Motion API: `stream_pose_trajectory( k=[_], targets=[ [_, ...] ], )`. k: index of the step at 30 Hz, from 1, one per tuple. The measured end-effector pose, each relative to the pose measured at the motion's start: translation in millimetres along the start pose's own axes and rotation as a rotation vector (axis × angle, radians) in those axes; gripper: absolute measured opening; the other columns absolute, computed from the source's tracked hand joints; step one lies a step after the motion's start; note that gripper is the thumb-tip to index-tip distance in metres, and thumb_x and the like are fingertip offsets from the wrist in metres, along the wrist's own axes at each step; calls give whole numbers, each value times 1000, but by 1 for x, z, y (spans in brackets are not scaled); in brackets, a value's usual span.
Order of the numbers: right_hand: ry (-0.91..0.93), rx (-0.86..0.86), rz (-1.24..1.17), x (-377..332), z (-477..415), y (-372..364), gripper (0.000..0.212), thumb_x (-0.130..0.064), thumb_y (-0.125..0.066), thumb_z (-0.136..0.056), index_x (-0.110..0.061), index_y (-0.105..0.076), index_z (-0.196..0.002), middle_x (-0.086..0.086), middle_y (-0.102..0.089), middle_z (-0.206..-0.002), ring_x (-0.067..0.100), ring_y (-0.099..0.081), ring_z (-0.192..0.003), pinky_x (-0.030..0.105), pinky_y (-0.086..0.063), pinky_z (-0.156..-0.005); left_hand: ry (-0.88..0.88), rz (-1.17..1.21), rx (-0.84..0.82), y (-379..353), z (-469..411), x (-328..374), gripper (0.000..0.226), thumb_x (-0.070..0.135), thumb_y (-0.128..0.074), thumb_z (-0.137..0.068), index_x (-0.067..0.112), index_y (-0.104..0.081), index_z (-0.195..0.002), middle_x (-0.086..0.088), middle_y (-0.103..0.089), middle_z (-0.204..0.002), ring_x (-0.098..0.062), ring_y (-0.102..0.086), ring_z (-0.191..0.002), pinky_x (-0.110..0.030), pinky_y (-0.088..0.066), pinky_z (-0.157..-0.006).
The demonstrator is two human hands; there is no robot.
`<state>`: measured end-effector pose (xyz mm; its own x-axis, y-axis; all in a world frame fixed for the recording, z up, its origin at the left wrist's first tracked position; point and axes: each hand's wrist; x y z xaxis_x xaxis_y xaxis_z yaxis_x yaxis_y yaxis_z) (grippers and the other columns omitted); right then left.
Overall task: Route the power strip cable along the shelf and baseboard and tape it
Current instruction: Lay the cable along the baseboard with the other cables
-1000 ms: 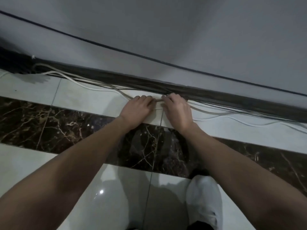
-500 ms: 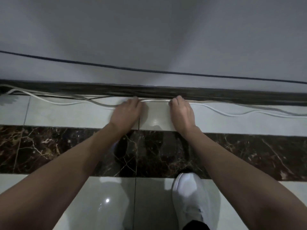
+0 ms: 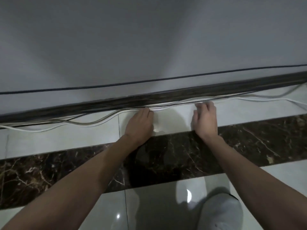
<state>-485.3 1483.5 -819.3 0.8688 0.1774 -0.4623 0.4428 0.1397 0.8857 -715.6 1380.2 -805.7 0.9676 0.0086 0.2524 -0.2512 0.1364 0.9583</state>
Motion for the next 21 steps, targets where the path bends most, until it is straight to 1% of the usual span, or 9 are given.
stream_pose_trajectory(
  k=[2, 5, 8, 11, 13, 14, 16, 18, 21],
  targets=[
    [16, -92, -7, 1, -15, 10, 32, -11, -57, -96, -1, -59, -127, 19, -51, -130, 34, -49, -121, 42, -42, -107, -66, 121, -9, -3, -16, 17, 30, 3, -62, -80, 0, -61, -110, -19, -59, -110, -36, -57, -98, -46, -53, -84],
    [110, -237, 49, 15, -13, 33, 44, -18, -62, -94, -5, -55, -135, 14, -50, -139, 32, -46, -127, 42, -38, -109, -104, 242, -104, 0, -40, 44, 47, 8, -58, -88, 2, -53, -134, -15, -52, -139, -33, -50, -125, -42, -42, -109],
    [60, -235, 59, 47, 4, 58, 42, -19, -62, -95, -6, -56, -135, 12, -49, -142, 30, -47, -128, 42, -40, -110, -43, 179, -216, 5, -55, 53, 65, 12, -68, -84, 1, -43, -143, -15, -42, -150, -34, -43, -133, -44, -37, -113],
    [-133, -138, 65, 91, -3, 84, 39, -17, -57, -97, -2, -55, -133, 16, -47, -138, 32, -47, -127, 41, -40, -111, -123, -23, -175, 14, -65, 65, 53, 8, -72, -76, -8, -58, -124, -26, -57, -126, -42, -59, -110, -44, -45, -98],
    [-141, -157, 52, 112, -24, 94, 42, -17, -56, -97, 0, -52, -136, 16, -44, -141, 32, -44, -130, 41, -37, -115, -180, -273, -160, 23, -70, 82, 31, 9, -71, -68, -3, -68, -97, -20, -65, -96, -34, -65, -81, -36, -49, -75],
    [-132, -170, 24, 117, -37, 96, 44, -16, -56, -97, 0, -51, -137, 15, -42, -143, 31, -42, -132, 39, -35, -116, -156, -339, -180, 25, -75, 90, 25, 10, -68, -71, 1, -68, -94, -17, -64, -92, -31, -64, -78, -35, -49, -70],
    [-129, -175, -46, 122, -61, 97, 44, -18, -57, -97, -1, -51, -137, 14, -41, -143, 27, -40, -134, 35, -32, -117, -164, -255, -245, 26, -84, 116, 18, 10, -57, -83, 1, -64, -98, -19, -61, -99, -37, -64, -86, -39, -51, -73],
    [-108, -166, -65, 127, -74, 94, 40, -18, -58, -96, -1, -55, -132, 15, -45, -139, 28, -43, -130, 32, -33, -112, -253, -59, -182, 13, -98, 145, 27, 20, -46, -87, 2, -64, -95, -20, -62, -97, -38, -64, -87, -42, -53, -76],
    [-9, -225, -100, 145, -65, 103, 41, -12, -59, -92, 0, -57, -130, 19, -50, -136, 34, -48, -127, 38, -39, -111, -284, 210, -202, -15, -135, 194, 37, 18, -40, -86, -4, -65, -102, -22, -63, -103, -38, -60, -100, -38, -45, -95]
  ],
)
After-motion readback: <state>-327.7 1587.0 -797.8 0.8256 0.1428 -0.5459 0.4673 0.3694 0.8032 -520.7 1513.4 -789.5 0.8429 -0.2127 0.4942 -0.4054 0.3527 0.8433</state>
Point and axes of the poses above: each hand's wrist, its own z-axis away from the middle knuckle, its own y-axis out of the back of the hand, x = y × z
